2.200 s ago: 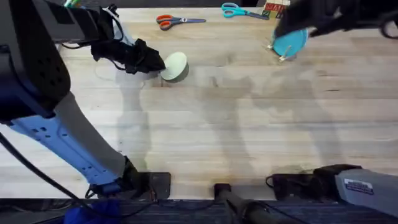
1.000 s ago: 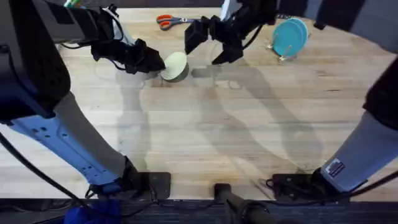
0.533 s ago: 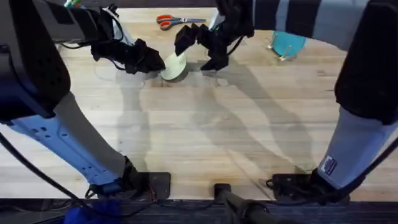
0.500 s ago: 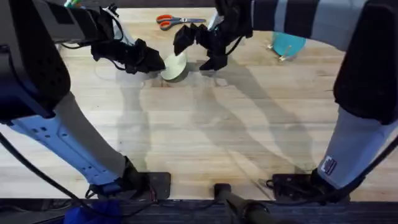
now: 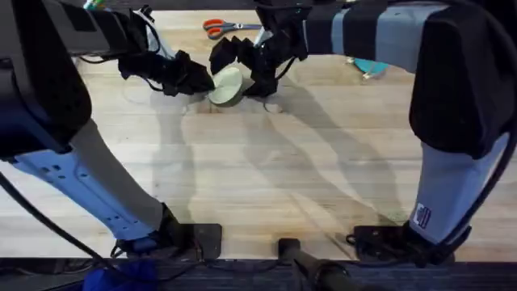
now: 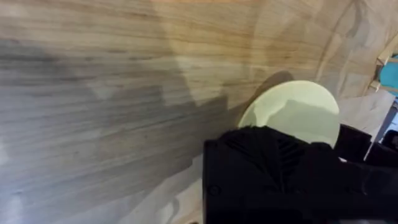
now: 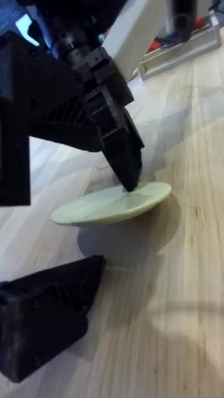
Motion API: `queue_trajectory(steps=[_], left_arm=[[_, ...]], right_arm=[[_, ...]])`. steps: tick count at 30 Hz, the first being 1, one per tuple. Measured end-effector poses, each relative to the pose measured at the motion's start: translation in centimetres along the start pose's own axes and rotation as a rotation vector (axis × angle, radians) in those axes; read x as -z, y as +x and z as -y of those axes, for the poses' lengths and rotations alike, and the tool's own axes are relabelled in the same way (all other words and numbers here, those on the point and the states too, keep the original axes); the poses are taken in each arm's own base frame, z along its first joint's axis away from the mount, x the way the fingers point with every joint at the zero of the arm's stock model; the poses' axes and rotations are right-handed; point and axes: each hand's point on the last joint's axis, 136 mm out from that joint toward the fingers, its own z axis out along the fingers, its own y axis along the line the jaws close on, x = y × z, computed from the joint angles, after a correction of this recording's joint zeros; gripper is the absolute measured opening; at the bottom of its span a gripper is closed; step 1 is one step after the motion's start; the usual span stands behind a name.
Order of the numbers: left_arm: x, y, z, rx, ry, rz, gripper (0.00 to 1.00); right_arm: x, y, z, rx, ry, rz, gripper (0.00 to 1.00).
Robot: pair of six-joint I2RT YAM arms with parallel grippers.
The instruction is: Pick up the plates from the table one by one and place each into a slot on the dish rack.
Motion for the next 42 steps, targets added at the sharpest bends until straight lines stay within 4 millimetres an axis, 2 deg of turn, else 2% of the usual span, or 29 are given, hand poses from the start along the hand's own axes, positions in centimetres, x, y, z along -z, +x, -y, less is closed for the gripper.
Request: queue_trajectory(steps=[9,19,22,31,33,42], left_arm=[[-0.01,0.00,0.00,0.000,0.000,0.000,0.040],[0.00,0.00,0.00,0.000,0.000,0.000,0.040],[-0.01,0.00,0.00,0.000,0.000,0.000,0.040],[-0.01,-0.02,-0.01,-0.001,0.000,0.001,0.040],[0.00,-0.02,0.01,-0.001,0.001,0.001,0.040],[0.06,-0.03,0.10,0.000,0.017,0.000,0.041]], right_arm=[[0.00,0.01,0.01,-0.005,0.001,0.000,0.977],[0.00,0.01,0.00,-0.011,0.000,0.000,0.616],[0.00,0.02,0.01,-0.012,0.001,0.000,0.397],[-0.23,-0.06,0.78,-0.025,0.022,-0.002,0.174],[-0.22,-0.17,0.89,-0.028,0.021,-0.003,0.064],[-0.05,-0.06,0.52,-0.028,-0.001,-0.021,0.031]])
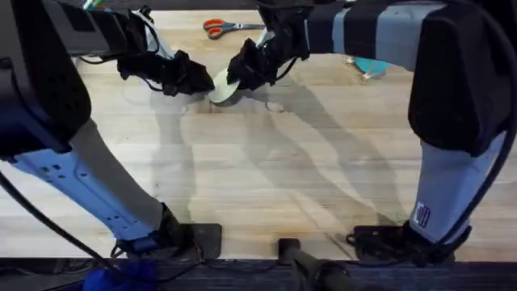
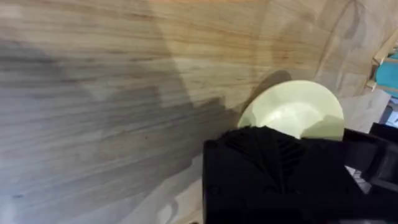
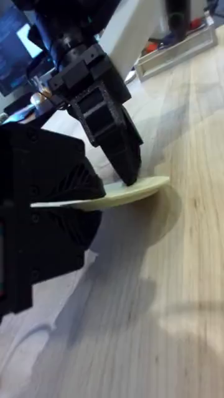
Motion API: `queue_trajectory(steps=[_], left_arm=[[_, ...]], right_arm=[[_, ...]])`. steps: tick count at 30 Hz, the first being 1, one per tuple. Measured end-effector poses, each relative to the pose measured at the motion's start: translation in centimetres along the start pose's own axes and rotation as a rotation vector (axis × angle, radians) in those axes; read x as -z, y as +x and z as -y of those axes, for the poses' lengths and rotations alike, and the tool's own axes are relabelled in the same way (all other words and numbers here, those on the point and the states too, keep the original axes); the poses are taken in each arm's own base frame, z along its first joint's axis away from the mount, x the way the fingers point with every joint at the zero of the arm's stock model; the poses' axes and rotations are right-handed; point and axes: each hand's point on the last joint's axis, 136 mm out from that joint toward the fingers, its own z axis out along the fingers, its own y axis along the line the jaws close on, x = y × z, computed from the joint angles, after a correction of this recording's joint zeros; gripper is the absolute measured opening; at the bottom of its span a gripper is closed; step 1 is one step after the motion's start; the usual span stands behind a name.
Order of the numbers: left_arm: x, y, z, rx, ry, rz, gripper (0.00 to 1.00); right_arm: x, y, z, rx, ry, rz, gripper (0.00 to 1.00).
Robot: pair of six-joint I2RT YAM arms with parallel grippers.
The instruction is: Pick up the plates from the table one by one and place each into a slot on the dish rack.
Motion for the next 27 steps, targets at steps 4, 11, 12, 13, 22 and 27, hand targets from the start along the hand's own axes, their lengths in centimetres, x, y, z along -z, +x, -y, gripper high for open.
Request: queue_trajectory(steps=[4,11,12,13,22,27], left_arm=[[0.0,0.1,0.0,-0.017,0.024,-0.007,0.040],[0.7,2.0,0.6,-0.106,0.028,-0.054,0.041],[1.0,2.5,0.8,-0.120,0.022,-0.065,0.041],[1.3,3.1,1.1,-0.138,0.013,-0.074,0.041],[9.1,3.7,7.5,-0.383,-0.065,0.103,0.040],[12.6,5.4,8.9,-0.430,-0.140,0.165,0.040]], right_arm=[[0.0,0.0,0.0,0.039,-0.003,-0.002,0.028],[0.0,0.2,-0.2,0.159,-0.008,-0.012,0.028],[0.0,0.3,-0.2,0.183,-0.008,-0.015,0.029],[0.1,0.4,-0.1,0.202,-0.004,-0.019,0.029],[4.2,1.8,0.8,0.388,0.146,-0.013,0.030],[7.7,1.5,0.3,0.528,0.222,0.049,0.030]])
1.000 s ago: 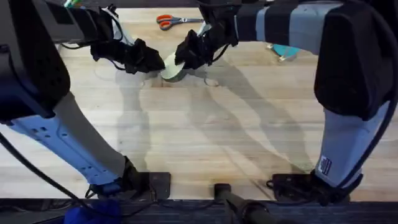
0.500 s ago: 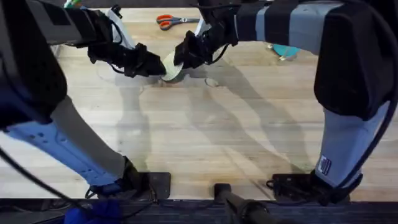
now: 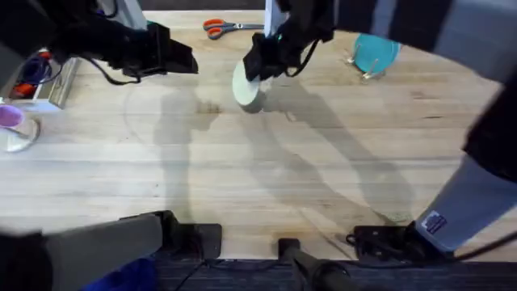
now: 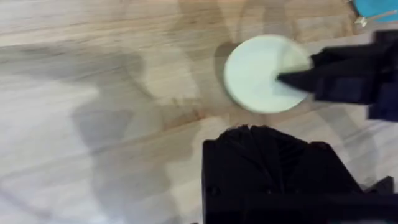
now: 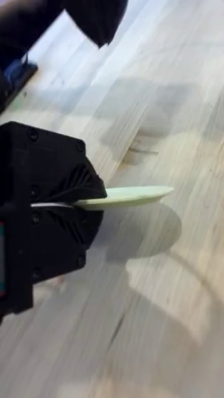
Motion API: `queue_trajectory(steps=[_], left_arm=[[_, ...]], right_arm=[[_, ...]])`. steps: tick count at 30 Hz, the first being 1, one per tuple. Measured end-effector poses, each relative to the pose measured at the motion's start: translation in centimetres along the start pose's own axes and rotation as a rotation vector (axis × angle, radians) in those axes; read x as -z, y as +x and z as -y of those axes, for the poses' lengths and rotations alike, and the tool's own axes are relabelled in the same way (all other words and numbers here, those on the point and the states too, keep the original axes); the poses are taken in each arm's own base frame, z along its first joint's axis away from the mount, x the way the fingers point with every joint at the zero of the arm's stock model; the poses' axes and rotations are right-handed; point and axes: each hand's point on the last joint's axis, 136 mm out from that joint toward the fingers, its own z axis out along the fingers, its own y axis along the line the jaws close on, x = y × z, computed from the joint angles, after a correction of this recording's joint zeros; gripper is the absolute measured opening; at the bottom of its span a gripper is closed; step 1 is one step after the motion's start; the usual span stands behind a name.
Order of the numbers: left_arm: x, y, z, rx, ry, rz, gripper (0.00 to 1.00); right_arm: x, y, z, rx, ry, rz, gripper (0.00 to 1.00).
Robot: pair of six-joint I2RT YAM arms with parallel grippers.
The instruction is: Pick up the plates from the table one by one and place each into a slot on the dish rack.
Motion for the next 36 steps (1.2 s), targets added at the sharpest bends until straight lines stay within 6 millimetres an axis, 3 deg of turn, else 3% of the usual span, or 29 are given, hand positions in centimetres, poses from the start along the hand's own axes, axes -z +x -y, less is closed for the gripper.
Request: queue_trajectory(steps=[11,19,21,23,27,28,33,36], left_arm=[[5.5,2.8,0.2,-0.033,-0.211,0.026,0.040],[7.4,4.2,0.7,-0.039,-0.263,0.032,0.043],[7.6,4.3,0.7,-0.042,-0.267,0.033,0.101],[7.6,4.4,0.8,-0.045,-0.267,0.031,0.240],[7.6,4.4,0.8,-0.045,-0.268,0.031,0.888],[7.6,4.4,0.8,-0.043,-0.268,0.031,0.961],[7.6,4.4,0.7,-0.044,-0.270,0.031,0.992],[7.6,4.4,0.7,-0.044,-0.270,0.030,0.992]], right_arm=[[11.7,-2.6,-1.8,0.330,0.079,0.246,0.030],[19.8,-2.1,1.6,0.409,0.176,0.328,0.030],[21.8,-1.8,2.7,0.421,0.207,0.348,0.030],[23.6,-1.6,3.7,0.429,0.238,0.370,0.030],[27.4,-1.2,6.2,0.434,0.313,0.423,0.030],[28.2,-1.2,6.8,0.433,0.331,0.436,0.030],[31.5,-1.0,9.9,0.441,0.428,0.479,0.030],[32.4,-0.7,11.3,0.463,0.471,0.472,0.030]])
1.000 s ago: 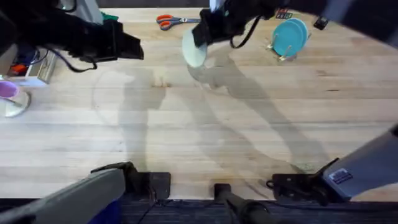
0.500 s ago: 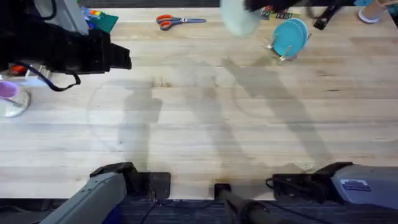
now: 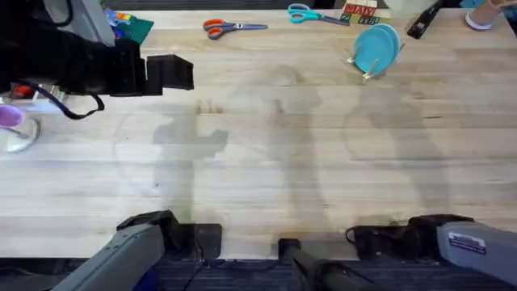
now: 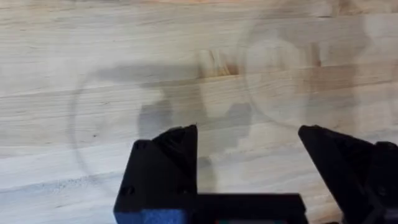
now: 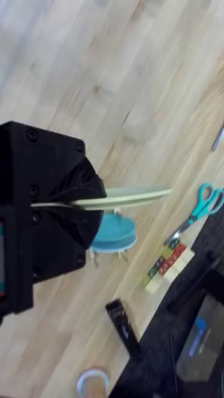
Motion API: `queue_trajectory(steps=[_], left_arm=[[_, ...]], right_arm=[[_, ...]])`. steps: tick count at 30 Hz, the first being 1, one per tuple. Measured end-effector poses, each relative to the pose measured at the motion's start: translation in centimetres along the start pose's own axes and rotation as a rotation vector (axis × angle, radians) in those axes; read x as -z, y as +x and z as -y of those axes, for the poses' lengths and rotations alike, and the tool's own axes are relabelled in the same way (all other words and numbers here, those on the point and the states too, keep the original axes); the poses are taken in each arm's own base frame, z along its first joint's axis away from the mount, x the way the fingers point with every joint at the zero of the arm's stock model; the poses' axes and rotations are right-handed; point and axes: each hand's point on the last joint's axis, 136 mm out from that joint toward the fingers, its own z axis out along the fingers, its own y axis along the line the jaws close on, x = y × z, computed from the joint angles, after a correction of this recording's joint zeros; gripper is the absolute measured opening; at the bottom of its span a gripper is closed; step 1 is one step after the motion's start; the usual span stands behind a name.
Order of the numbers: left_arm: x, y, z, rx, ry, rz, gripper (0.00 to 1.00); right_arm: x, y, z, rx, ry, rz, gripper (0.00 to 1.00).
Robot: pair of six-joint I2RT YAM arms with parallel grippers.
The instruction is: Pick up the plates from the table one by one and place each into a slot on the dish rack.
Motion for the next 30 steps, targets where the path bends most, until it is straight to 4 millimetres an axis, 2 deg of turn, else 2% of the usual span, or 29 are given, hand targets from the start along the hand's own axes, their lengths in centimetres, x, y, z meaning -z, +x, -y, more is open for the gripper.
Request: queue_trajectory(steps=[10,18,24,30], left_arm=[[0.0,0.2,0.0,0.002,0.001,-0.007,0.993],[0.0,0.1,0.0,0.002,0.001,-0.006,0.993],[0.0,0.1,0.0,0.002,0.001,-0.006,0.993],[0.0,0.1,0.0,0.002,0.001,-0.006,0.993]], right_arm=[[0.3,1.1,2.1,0.135,0.043,-0.026,0.029],[0.5,1.4,2.8,0.183,0.058,-0.033,0.029],[0.6,1.9,4.0,0.168,0.060,-0.029,0.029],[-0.8,3.2,5.7,0.118,0.028,-0.049,0.029]])
